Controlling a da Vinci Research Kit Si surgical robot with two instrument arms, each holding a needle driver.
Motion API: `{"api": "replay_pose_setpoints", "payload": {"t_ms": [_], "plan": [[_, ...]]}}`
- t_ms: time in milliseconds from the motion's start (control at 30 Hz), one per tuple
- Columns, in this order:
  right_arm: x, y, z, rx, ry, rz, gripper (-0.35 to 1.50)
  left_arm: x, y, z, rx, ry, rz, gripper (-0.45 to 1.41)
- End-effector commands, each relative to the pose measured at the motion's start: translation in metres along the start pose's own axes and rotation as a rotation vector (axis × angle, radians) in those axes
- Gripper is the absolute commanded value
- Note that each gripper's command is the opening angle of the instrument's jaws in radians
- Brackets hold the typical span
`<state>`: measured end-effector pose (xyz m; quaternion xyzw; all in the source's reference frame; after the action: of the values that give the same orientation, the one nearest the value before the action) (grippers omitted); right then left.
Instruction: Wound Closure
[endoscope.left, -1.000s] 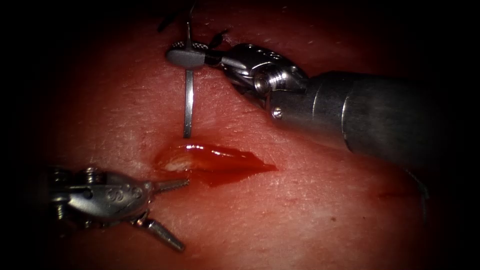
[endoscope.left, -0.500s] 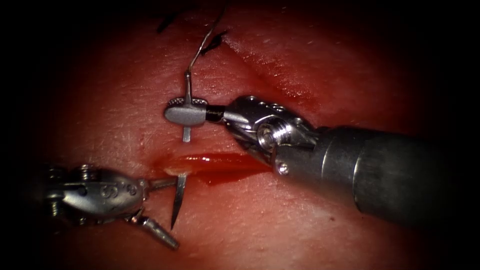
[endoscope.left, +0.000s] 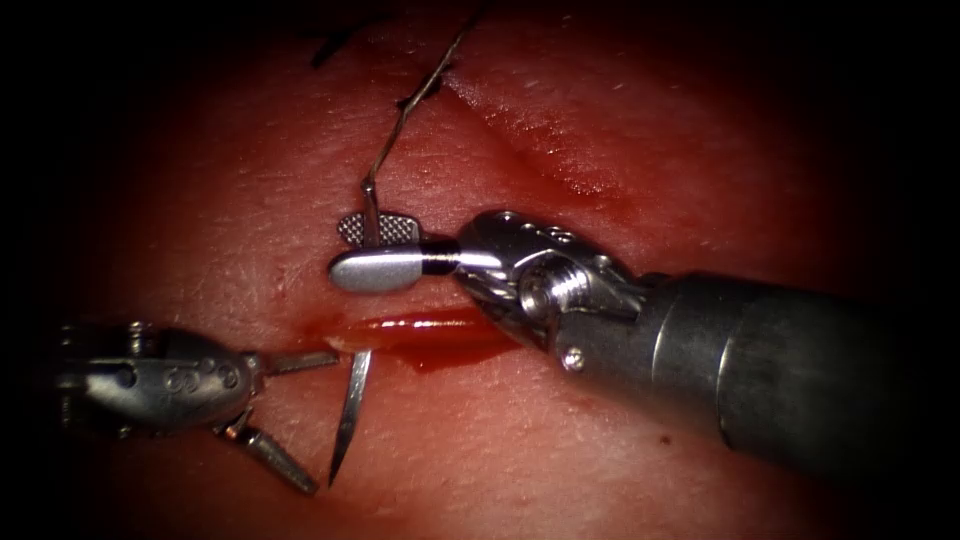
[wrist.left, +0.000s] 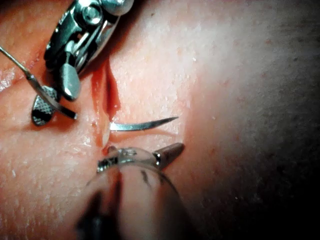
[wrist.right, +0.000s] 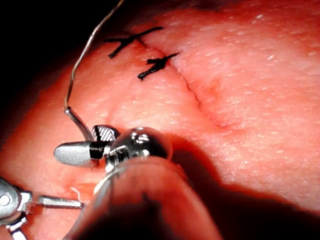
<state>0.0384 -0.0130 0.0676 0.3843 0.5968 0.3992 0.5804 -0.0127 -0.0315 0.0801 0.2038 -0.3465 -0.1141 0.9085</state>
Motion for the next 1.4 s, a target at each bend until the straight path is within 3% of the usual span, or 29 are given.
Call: {"api": "replay_pose_setpoints", "payload": {"t_ms": [33, 100, 167, 267, 467, 567, 700, 1100, 1233, 1267, 1300, 1367, 1400], "plan": [[0.0010, 0.0009, -0.0003, -0.003, 0.003, -0.042, 1.03, -0.0004, 0.0001, 0.0006, 0.001, -0.013, 0.048, 0.74], [0.0021, 0.0013, -0.0021, -0.015, 0.016, -0.070, 1.06, -0.0016, 0.0004, -0.0001, -0.005, -0.048, 0.170, 0.74], [0.0024, 0.0013, -0.0028, -0.018, 0.020, -0.073, 1.06, -0.0018, 0.0004, -0.0001, -0.010, -0.062, 0.201, 0.73], [0.0037, 0.0013, -0.0059, -0.022, 0.057, -0.071, 0.88, -0.0029, 0.0003, 0.0001, -0.040, -0.100, 0.346, 0.69], [0.0049, 0.0013, -0.0089, -0.039, 0.107, -0.074, 0.69, -0.0042, 0.0004, 0.0014, -0.089, -0.147, 0.476, 0.66], [0.0049, 0.0014, -0.0102, -0.052, 0.119, -0.075, 0.58, -0.0055, 0.0003, 0.0027, -0.130, -0.239, 0.563, 0.64], [0.0044, 0.0017, -0.0101, -0.054, 0.119, -0.081, 0.54, -0.0064, 0.0002, 0.0036, -0.161, -0.298, 0.614, 0.61], [0.0018, 0.0029, -0.0081, -0.070, 0.124, -0.112, 0.41, -0.0078, 0.0009, 0.0049, -0.221, -0.360, 0.628, 0.51], [0.0016, 0.0031, -0.0081, -0.071, 0.124, -0.114, 0.37, -0.0079, 0.0012, 0.0050, -0.229, -0.373, 0.626, 0.34], [0.0016, 0.0031, -0.0081, -0.072, 0.124, -0.114, 0.36, -0.0079, 0.0013, 0.0050, -0.230, -0.376, 0.626, 0.24], [0.0016, 0.0030, -0.0081, -0.071, 0.124, -0.114, 0.31, -0.0078, 0.0013, 0.0047, -0.231, -0.382, 0.632, 0.00], [0.0016, 0.0030, -0.0081, -0.071, 0.124, -0.114, 0.27, -0.0078, 0.0013, 0.0046, -0.227, -0.384, 0.621, -0.10], [0.0016, 0.0030, -0.0081, -0.071, 0.124, -0.114, 0.26, -0.0077, 0.0013, 0.0042, -0.215, -0.389, 0.581, -0.30]]}}
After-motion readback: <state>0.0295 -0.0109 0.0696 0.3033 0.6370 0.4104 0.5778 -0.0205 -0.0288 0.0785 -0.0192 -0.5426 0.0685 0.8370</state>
